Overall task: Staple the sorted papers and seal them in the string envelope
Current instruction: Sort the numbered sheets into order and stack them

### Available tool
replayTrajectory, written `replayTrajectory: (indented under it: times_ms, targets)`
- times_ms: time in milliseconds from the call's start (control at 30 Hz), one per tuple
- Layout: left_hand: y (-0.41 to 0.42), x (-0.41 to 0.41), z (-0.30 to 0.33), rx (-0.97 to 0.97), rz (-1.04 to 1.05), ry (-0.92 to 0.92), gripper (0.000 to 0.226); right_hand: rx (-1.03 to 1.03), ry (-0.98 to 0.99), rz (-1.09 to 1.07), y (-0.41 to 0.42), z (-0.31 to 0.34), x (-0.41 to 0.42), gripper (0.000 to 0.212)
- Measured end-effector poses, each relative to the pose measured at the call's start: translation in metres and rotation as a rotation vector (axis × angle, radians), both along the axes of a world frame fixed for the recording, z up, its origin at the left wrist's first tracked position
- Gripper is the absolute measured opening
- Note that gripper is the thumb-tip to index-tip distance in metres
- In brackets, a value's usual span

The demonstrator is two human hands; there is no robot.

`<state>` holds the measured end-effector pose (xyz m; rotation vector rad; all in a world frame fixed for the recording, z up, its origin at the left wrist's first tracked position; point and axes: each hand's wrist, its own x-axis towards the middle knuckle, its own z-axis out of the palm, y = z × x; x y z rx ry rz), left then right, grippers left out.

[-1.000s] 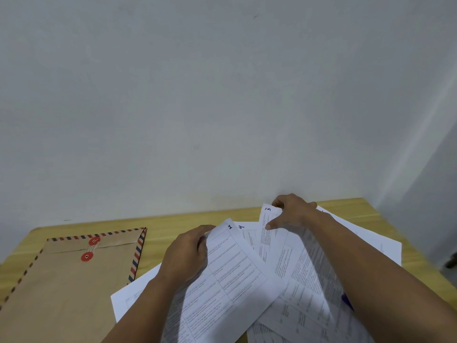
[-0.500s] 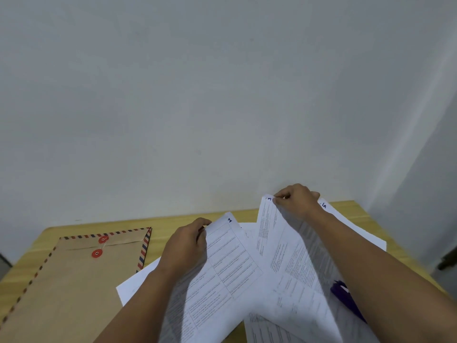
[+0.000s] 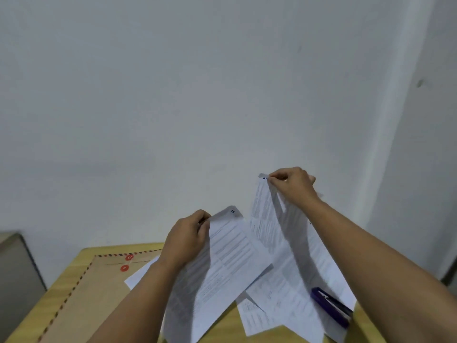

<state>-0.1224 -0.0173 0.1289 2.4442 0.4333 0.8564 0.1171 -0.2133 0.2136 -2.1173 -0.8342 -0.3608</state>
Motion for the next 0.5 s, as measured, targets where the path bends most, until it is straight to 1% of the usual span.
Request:
replayTrajectory:
  times_ms: [167, 233, 333, 500]
  targets:
    - [-0.007, -0.017, 0.025, -0.002, 0.011, -0.051, 0.011, 0.085, -0.101, 0.013, 0.002, 0.04, -0.031, 0.016]
    - [-0.01, -0.022, 0.033, -0.016, 0.014, -0.066, 0.011, 0.115, -0.107, 0.032, 0.003, 0.051, -0.041, 0.015]
    - [-0.015, -0.028, 0.042, -0.043, 0.006, -0.101, 0.013, 0.144, -0.009, 0.136, 0.005, 0.058, -0.051, 0.012]
    - [-0.023, -0.034, 0.054, -0.129, -0.006, -0.175, 0.019, 0.226, 0.235, 0.428, 0.01, 0.054, -0.072, 0.007]
